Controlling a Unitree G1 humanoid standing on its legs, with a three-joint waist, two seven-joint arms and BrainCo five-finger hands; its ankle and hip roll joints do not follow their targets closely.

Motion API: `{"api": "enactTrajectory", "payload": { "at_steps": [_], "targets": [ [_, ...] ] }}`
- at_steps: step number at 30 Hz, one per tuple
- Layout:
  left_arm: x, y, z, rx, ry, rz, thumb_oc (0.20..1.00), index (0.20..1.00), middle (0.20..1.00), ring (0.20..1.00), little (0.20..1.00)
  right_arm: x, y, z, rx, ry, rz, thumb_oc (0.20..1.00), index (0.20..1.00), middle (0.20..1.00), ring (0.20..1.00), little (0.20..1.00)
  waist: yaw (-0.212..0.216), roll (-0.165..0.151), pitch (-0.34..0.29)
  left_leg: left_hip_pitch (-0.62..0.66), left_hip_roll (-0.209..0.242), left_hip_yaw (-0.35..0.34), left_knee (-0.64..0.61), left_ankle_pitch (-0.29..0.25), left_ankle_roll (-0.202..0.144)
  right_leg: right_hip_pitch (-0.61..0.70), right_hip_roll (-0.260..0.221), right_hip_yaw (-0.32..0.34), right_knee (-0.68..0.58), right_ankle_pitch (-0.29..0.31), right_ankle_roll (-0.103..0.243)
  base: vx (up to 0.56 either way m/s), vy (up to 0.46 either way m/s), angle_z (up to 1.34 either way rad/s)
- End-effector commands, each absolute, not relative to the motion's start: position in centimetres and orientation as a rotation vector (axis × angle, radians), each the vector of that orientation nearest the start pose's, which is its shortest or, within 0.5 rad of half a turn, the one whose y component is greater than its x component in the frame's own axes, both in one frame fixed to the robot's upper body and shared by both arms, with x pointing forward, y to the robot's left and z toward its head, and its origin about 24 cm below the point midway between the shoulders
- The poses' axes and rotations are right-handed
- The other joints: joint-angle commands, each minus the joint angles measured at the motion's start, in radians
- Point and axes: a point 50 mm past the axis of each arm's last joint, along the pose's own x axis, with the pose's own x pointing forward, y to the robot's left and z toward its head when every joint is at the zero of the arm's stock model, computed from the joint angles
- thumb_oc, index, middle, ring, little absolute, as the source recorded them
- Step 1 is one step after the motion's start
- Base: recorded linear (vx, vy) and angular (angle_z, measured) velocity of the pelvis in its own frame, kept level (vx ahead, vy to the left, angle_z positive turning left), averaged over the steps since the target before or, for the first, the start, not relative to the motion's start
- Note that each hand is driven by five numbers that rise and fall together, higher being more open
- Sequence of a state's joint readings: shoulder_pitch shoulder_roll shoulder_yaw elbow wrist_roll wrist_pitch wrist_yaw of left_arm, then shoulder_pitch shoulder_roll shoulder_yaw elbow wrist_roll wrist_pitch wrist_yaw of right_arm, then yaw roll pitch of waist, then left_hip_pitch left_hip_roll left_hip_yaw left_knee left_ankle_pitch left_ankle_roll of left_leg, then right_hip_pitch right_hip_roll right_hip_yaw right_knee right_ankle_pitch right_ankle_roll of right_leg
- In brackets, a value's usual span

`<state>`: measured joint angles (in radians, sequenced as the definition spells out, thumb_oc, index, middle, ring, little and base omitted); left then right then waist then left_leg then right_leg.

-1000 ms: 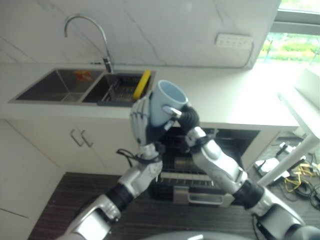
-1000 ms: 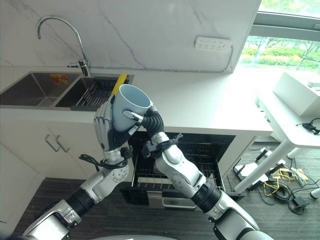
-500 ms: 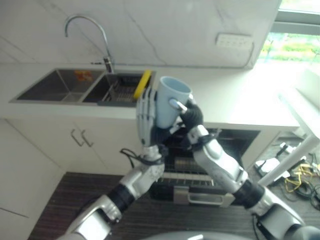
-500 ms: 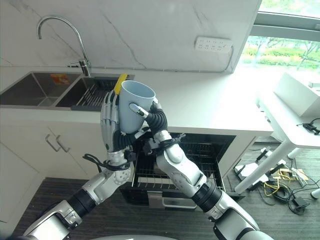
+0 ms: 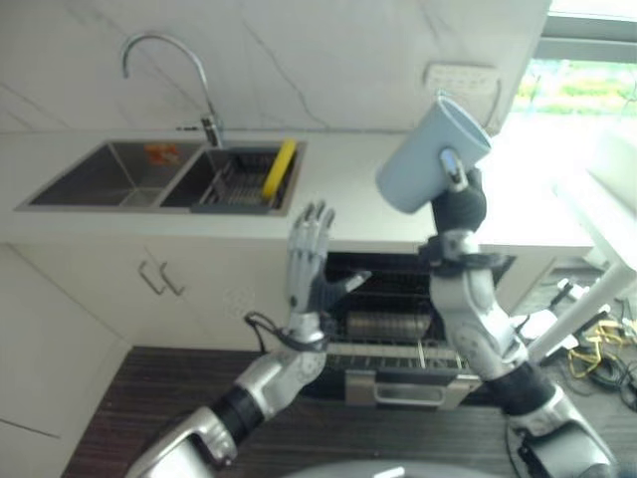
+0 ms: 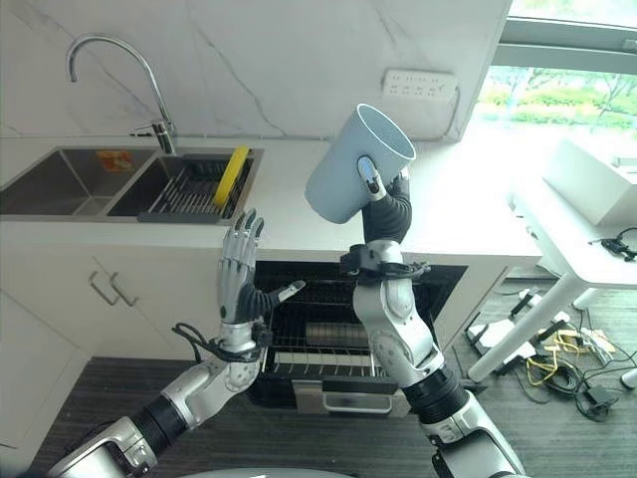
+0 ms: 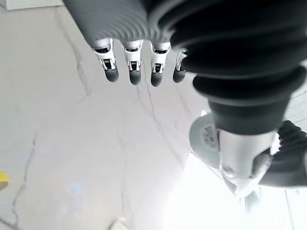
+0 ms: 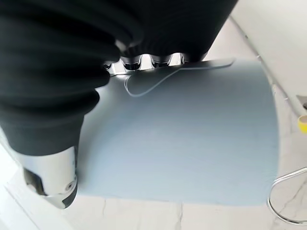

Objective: Place the dishes in the dishwasher.

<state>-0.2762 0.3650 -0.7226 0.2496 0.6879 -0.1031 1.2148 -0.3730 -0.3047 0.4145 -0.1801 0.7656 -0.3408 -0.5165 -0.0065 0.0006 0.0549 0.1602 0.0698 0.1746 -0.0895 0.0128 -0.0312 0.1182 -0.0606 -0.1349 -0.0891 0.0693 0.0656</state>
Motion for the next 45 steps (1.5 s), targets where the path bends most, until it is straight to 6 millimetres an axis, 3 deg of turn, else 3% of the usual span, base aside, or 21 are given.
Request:
{"api": "enactTrajectory", "payload": {
  "at_steps": [1,3,8,9,14,19,24,31,35,45],
  "targets": [
    [25.6,9.1,6.9,0.77,-0.914,0.18,1.0,1.0,1.0,1.0,1.0,27.4,-12.3,20.7,0.697,-0.648,0.116,0.2,0.2,0.2,0.2,0.2,-0.013,-0.048,0.021,0.002,0.018,-0.025,0.008,-0.037,0.001,0.024,-0.063,-0.045,0.054,-0.055,0.039,0.0,0.0,0.0],
    [25.4,8.6,6.2,0.751,-0.844,0.02,1.0,1.0,1.0,1.0,1.0,27.3,-12.7,20.5,0.637,-0.655,0.128,0.2,0.2,0.2,0.2,0.2,-0.023,-0.047,0.024,0.0,0.024,-0.017,0.011,-0.035,-0.001,0.018,-0.06,-0.038,0.061,-0.058,0.038,0.0,0.0,0.0],
    [24.7,8.8,4.0,0.787,-0.739,-0.19,1.0,1.0,1.0,1.0,1.0,27.4,-14.1,18.8,0.527,-0.582,0.153,0.2,0.2,0.2,0.2,0.2,-0.051,-0.041,0.027,0.003,0.034,0.007,0.014,-0.032,-0.004,0.007,-0.056,-0.022,0.072,-0.064,0.04,0.02,0.009,-0.1],
    [24.3,8.9,2.5,0.837,-0.638,-0.36,1.0,1.0,1.0,1.0,1.0,27.7,-14.8,17.3,0.52,-0.504,0.182,0.2,0.2,0.2,0.2,0.2,-0.067,-0.037,0.029,0.002,0.04,0.019,0.015,-0.028,-0.007,0.001,-0.055,-0.014,0.072,-0.062,0.042,0.02,0.005,-0.13],
    [23.7,9.3,-1.1,0.937,-0.293,-0.732,1.0,1.0,1.0,1.0,1.0,28.7,-17.3,14.7,0.426,-0.395,0.202,0.2,0.2,0.2,0.2,0.2,-0.102,-0.019,0.052,-0.02,0.051,0.043,0.015,-0.011,-0.014,-0.027,-0.056,-0.004,0.064,-0.05,0.054,-0.03,-0.004,-0.13],
    [23.5,9.8,-2.3,1.016,-0.073,-0.929,1.0,1.0,1.0,1.0,1.0,30.3,-18.1,14.8,0.364,-0.332,0.241,0.2,0.2,0.2,0.2,0.2,-0.116,0.001,0.109,-0.083,0.06,0.041,0.059,0.001,-0.02,-0.087,-0.059,-0.008,0.111,-0.063,0.05,-0.12,0.012,-0.04],
    [24.6,11.1,-3.2,1.177,-0.019,-0.877,1.0,1.0,1.0,1.0,1.0,30.6,-19.0,13.5,0.274,-0.298,0.237,0.2,0.2,0.2,0.2,0.2,-0.136,0.003,0.2,-0.176,0.067,0.035,0.146,0.0,-0.023,-0.175,-0.06,-0.007,0.216,-0.098,0.04,-0.22,0.006,0.02],
    [25.3,14.2,-4.8,1.426,-0.02,-0.668,1.0,1.0,1.0,1.0,1.0,30.8,-19.5,11.3,0.198,-0.242,0.218,0.2,0.2,0.2,0.2,0.2,-0.11,-0.016,0.265,-0.25,0.077,0.018,0.241,-0.017,-0.022,-0.231,-0.076,-0.042,0.318,-0.137,0.028,-0.06,-0.066,0.12],
    [26.2,15.6,-4.0,1.535,-0.126,-0.535,1.0,1.0,1.0,1.0,1.0,32.0,-19.1,12.3,0.175,-0.275,0.174,0.2,0.2,0.2,0.2,0.2,-0.07,-0.026,0.313,-0.311,0.071,-0.015,0.281,-0.018,-0.02,-0.28,-0.075,-0.053,0.366,-0.147,0.017,-0.08,-0.097,0.24],
    [27.7,15.7,-2.0,1.63,-0.252,-0.545,1.0,1.0,1.0,1.0,1.0,34.9,-21.2,14.2,0.099,-0.275,0.071,0.2,0.2,0.2,0.2,0.2,-0.014,-0.014,0.36,-0.374,0.052,-0.054,0.306,-0.013,-0.011,-0.332,-0.072,-0.063,0.42,-0.161,0.01,-0.01,-0.037,0.11]
  ]
}}
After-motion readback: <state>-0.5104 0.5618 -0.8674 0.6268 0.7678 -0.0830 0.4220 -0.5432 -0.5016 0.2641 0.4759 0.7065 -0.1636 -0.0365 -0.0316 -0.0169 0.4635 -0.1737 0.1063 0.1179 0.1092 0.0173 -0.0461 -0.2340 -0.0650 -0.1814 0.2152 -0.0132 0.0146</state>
